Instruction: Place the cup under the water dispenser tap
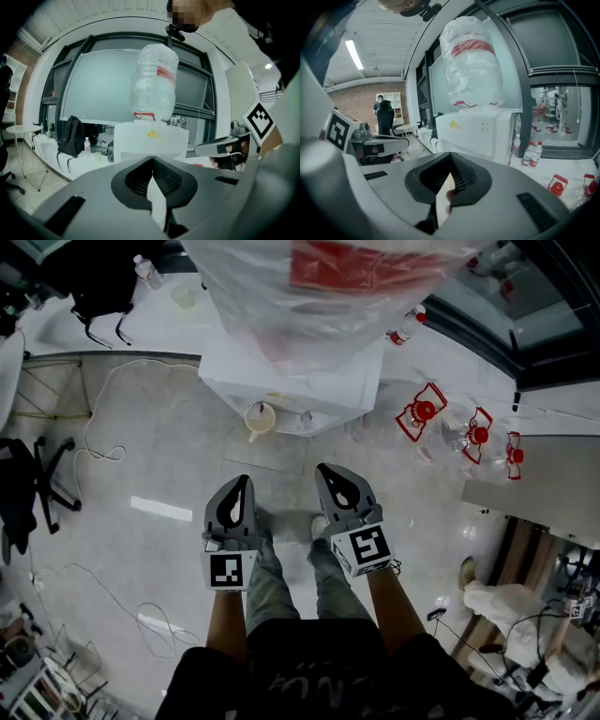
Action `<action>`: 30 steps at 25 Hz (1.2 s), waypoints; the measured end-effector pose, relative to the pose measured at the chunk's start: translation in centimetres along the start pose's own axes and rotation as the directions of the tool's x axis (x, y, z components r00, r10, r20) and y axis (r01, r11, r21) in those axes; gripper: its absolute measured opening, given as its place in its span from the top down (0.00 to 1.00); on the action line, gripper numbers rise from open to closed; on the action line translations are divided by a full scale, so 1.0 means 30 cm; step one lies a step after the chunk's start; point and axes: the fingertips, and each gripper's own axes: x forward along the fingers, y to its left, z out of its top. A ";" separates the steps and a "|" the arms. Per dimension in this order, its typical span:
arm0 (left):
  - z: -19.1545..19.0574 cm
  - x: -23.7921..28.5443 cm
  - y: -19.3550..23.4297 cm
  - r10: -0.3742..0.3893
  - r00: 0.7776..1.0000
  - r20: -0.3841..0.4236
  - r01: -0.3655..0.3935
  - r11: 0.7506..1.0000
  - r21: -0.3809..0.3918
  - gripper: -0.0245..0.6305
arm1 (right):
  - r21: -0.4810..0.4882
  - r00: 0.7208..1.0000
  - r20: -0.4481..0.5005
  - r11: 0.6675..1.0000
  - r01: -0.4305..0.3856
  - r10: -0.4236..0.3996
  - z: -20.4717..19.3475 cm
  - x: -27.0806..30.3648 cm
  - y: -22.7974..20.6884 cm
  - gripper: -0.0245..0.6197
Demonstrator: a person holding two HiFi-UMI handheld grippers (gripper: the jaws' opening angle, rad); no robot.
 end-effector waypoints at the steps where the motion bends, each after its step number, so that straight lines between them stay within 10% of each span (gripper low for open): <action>1: 0.014 -0.003 0.000 -0.001 1.000 0.002 0.001 1.000 0.005 0.94 | 0.012 1.000 0.007 1.000 0.014 -0.014 0.015 -0.011 -0.005 0.94; 30: 0.436 -0.182 -0.144 0.059 0.995 0.075 -0.066 0.993 0.099 0.94 | -0.031 0.979 0.199 0.998 0.047 -0.040 0.442 -0.374 -0.032 0.94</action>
